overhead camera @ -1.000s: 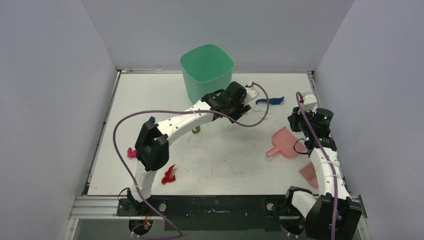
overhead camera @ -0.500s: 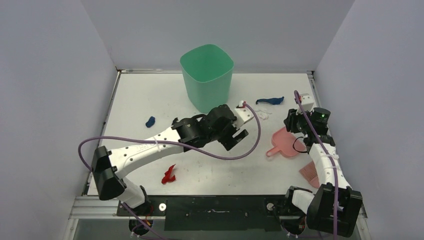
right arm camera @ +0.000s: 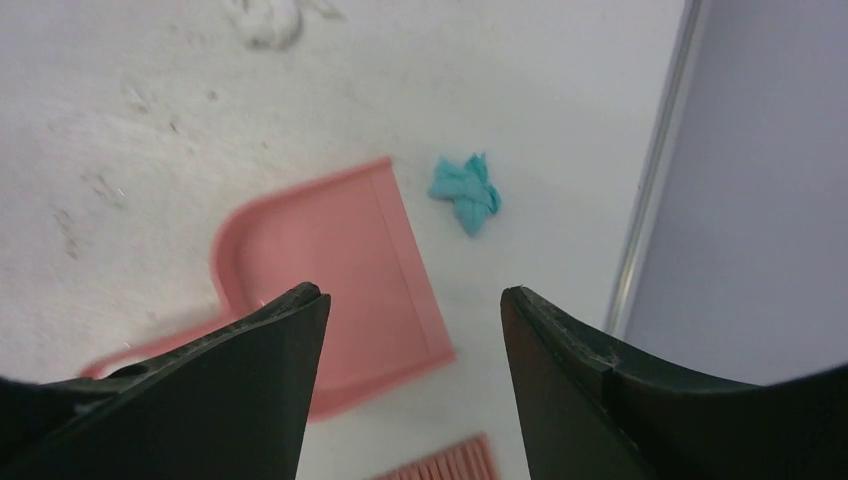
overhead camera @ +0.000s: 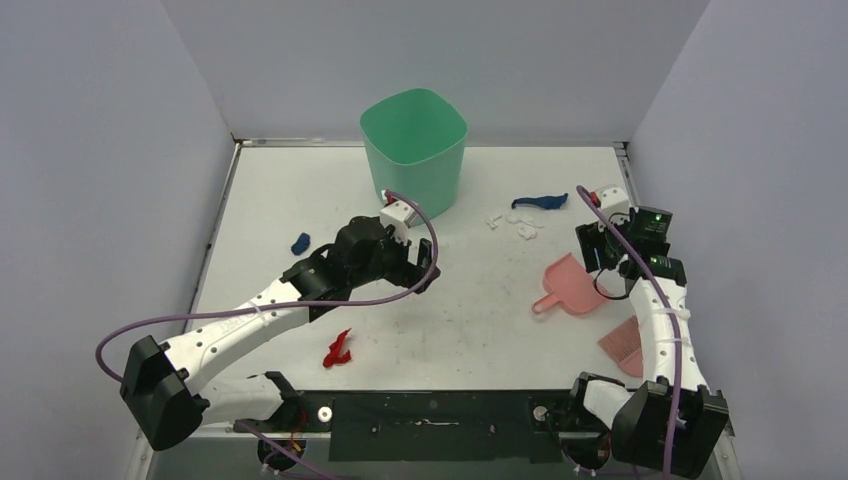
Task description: Sweep away the paper scraps from the table
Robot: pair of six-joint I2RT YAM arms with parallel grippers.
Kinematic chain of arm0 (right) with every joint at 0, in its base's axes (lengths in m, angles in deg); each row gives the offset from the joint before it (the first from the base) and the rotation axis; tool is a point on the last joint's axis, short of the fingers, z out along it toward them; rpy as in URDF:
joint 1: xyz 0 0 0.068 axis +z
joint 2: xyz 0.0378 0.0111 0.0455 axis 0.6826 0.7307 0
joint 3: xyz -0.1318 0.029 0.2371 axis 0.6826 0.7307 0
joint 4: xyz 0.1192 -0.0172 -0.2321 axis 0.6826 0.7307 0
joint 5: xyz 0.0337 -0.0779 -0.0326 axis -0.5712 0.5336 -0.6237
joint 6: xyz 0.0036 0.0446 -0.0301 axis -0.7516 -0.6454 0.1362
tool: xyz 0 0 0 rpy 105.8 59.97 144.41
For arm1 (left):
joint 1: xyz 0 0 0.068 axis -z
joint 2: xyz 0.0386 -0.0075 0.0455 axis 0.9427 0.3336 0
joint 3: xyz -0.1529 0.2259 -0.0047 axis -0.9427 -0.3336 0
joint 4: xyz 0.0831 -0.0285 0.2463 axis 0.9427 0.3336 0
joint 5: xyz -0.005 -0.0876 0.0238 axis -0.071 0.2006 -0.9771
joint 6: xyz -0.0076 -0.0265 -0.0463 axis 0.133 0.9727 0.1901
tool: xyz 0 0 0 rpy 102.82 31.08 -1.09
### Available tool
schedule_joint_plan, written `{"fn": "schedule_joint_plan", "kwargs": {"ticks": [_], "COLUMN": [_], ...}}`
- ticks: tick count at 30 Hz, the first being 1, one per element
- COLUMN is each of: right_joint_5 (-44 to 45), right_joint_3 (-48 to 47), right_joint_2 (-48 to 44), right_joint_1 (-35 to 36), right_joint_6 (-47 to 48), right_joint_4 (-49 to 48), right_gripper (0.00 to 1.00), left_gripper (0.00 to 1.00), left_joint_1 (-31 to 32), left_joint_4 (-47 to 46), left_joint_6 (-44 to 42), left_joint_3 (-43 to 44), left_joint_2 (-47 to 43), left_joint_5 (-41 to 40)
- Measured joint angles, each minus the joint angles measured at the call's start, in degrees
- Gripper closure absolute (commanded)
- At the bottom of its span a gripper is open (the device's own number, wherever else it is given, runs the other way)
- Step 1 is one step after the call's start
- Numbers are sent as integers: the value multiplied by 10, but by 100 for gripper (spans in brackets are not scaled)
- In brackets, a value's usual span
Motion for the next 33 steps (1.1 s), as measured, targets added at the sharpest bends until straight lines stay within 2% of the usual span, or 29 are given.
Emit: {"fn": "schedule_joint_plan", "kwargs": {"ticks": [6,12,15,19,23,28,33], "right_joint_5": [85,99,75,30,14,3,-6], "right_joint_3": [63,86,64,-16,-64,-89,-56], "right_joint_2": [-69,-69,-19,115,224,308,297], "right_joint_1": [-50,-216,-326,-491,-608,-680,-691], "right_joint_6": [126,283,382,559,696,806,862], "right_joint_4": [116,226,283,373,420,449,441], "right_gripper": [36,37,38,41,42,42,42], "left_gripper": [18,18,18,18,18,18,18], "left_joint_1": [-4,-4,-4,-4,-4,-4,-4], "left_joint_4": [-32,-32,-32,-31,-31,-31,-31], "left_joint_6": [25,26,26,23,22,18,15], "left_joint_3": [-1,-1,0,0,0,0,0], "left_joint_2": [-2,-2,-2,-2,-2,-2,-2], "left_joint_5": [23,29,28,28,25,22,22]}}
